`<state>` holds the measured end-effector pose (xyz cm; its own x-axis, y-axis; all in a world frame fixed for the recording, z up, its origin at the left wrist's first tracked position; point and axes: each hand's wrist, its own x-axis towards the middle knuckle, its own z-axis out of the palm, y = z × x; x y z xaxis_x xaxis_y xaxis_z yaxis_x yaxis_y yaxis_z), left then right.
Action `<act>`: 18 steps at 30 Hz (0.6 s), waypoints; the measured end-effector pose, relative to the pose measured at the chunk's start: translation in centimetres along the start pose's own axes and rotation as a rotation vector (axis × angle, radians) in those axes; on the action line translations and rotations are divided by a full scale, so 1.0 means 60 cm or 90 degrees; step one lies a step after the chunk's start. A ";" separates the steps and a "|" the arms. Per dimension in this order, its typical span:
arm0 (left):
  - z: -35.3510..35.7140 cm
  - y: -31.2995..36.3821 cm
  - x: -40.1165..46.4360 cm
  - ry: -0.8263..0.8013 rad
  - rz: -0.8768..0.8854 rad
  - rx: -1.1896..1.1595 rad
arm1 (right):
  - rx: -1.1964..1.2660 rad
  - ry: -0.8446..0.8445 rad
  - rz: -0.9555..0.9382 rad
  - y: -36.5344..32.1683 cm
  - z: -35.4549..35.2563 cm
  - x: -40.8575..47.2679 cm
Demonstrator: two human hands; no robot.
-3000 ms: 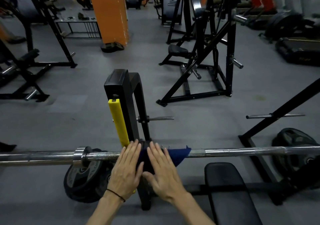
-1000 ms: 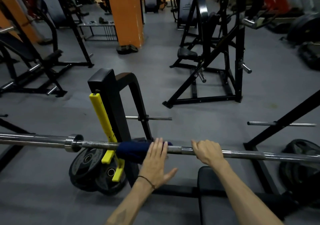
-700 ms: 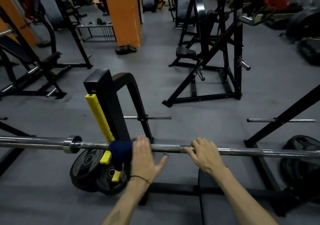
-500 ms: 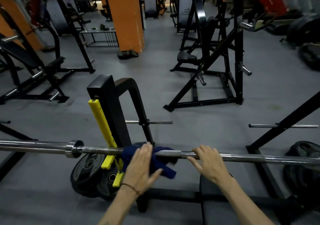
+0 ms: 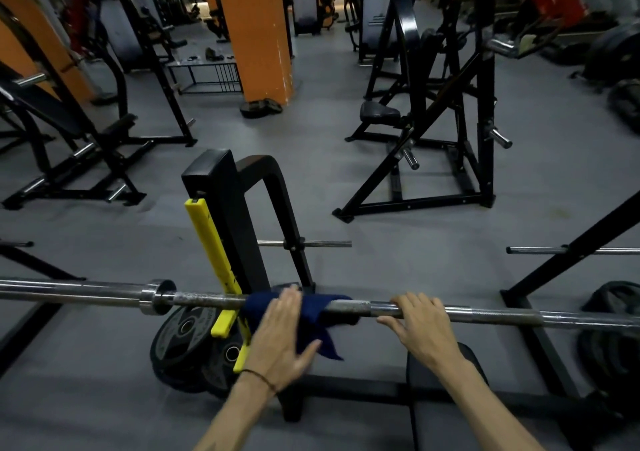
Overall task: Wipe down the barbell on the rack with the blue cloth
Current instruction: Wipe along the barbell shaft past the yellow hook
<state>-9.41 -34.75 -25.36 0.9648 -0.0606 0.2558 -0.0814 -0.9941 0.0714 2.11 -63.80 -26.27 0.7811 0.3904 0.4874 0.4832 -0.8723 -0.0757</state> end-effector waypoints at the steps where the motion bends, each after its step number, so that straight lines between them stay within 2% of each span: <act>1: -0.002 -0.027 -0.008 0.019 -0.042 0.011 | -0.004 0.008 -0.001 -0.002 0.001 0.000; 3: -0.001 -0.026 -0.004 0.014 -0.120 0.024 | -0.017 0.019 0.000 -0.006 0.001 -0.001; 5: 0.012 0.039 0.025 -0.020 -0.130 -0.013 | -0.024 0.021 -0.002 -0.007 0.003 0.000; 9: 0.026 0.163 0.054 -0.013 0.078 -0.070 | -0.020 0.014 -0.016 0.003 0.007 -0.003; 11: 0.017 0.131 0.051 0.009 0.105 -0.053 | -0.022 0.007 -0.015 0.006 0.008 -0.002; 14: -0.010 0.030 0.026 0.012 0.009 -0.024 | -0.031 -0.001 -0.009 0.005 0.007 -0.002; 18: -0.015 -0.079 0.005 -0.037 -0.057 0.081 | -0.024 0.010 -0.020 0.002 0.004 -0.002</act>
<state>-8.97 -29.96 -24.76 0.9800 0.0277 0.1970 0.0347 -0.9989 -0.0319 2.16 -63.90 -26.58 0.7593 0.4127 0.5031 0.4916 -0.8704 -0.0279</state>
